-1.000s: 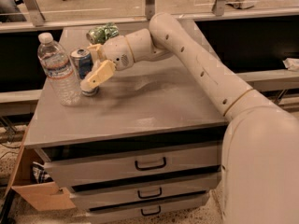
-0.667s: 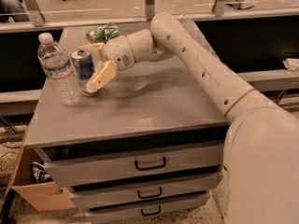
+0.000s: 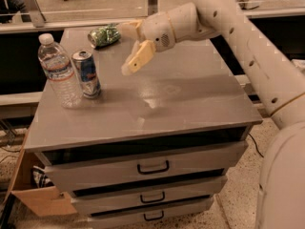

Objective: Move redbull can near water bottle

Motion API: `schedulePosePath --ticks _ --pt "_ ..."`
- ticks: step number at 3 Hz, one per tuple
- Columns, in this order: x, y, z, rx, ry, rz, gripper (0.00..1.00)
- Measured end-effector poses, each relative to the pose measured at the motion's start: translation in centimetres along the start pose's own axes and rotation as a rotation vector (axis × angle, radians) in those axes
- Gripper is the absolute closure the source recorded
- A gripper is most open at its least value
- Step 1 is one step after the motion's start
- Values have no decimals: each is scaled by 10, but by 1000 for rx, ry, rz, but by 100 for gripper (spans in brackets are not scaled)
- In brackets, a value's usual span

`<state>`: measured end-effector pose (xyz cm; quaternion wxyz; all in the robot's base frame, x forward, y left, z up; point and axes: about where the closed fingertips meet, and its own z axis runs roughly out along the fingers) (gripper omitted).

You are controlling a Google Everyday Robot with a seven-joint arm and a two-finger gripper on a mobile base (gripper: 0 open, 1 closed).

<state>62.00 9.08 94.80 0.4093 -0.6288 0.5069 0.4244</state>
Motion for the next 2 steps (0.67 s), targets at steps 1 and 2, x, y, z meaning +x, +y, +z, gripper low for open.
schedulePosePath --ticks 1,2 --pt "-13 3 -66 139 54 -26 0" --pt "-13 4 -74 152 57 -26 0"
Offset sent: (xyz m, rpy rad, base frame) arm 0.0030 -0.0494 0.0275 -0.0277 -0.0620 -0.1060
